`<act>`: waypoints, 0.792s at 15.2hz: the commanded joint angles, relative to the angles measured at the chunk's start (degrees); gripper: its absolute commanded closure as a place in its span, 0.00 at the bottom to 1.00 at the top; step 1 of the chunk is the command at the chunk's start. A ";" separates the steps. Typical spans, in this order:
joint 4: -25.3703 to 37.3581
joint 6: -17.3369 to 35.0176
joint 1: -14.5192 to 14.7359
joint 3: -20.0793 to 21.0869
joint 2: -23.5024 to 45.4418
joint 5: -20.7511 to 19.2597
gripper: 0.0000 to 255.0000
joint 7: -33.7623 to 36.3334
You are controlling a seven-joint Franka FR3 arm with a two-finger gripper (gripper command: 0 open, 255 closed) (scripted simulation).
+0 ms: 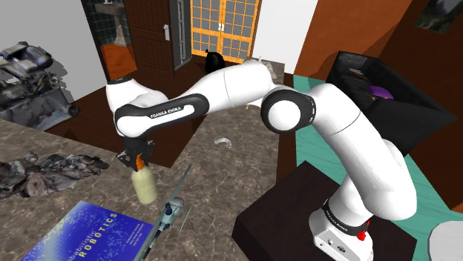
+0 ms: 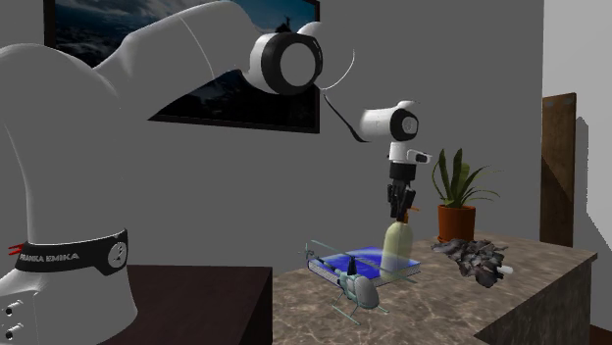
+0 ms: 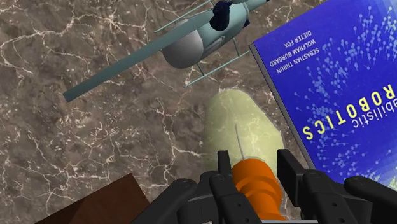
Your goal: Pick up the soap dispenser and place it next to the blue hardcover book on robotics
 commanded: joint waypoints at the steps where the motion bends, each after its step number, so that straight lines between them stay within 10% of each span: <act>1: -0.48 1.11 -0.06 -0.14 0.59 -0.15 1.00 -0.02; 12: -0.31 4.50 0.32 -0.81 4.16 -0.77 1.00 -0.08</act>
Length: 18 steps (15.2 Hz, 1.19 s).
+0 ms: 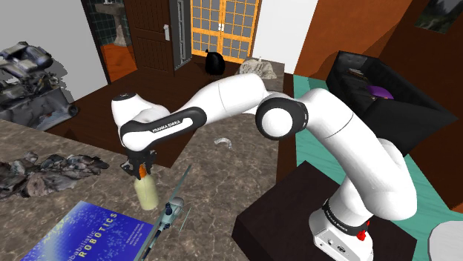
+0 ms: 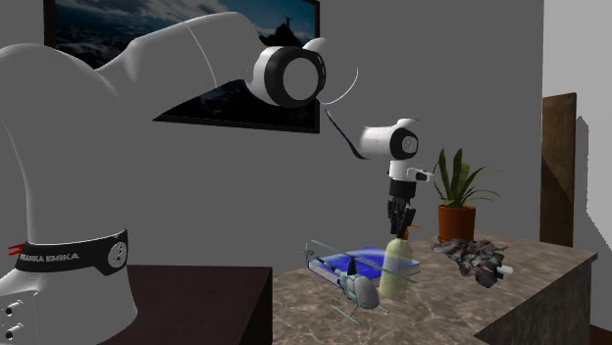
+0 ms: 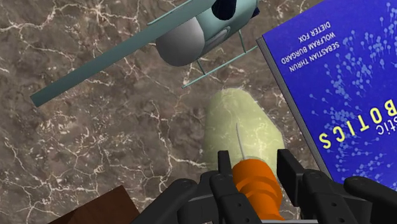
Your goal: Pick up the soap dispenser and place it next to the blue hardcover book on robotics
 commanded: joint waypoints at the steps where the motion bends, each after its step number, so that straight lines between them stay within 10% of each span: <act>1: -0.07 0.10 -0.02 0.00 -0.02 -0.01 1.00 0.01; 5: -0.07 0.10 -0.01 0.00 -0.02 -0.01 1.00 0.01; 6: -0.09 0.11 -0.02 0.00 -0.03 -0.01 0.00 0.01; 18: 1.31 -4.61 -0.44 0.66 -3.40 0.70 0.00 -0.38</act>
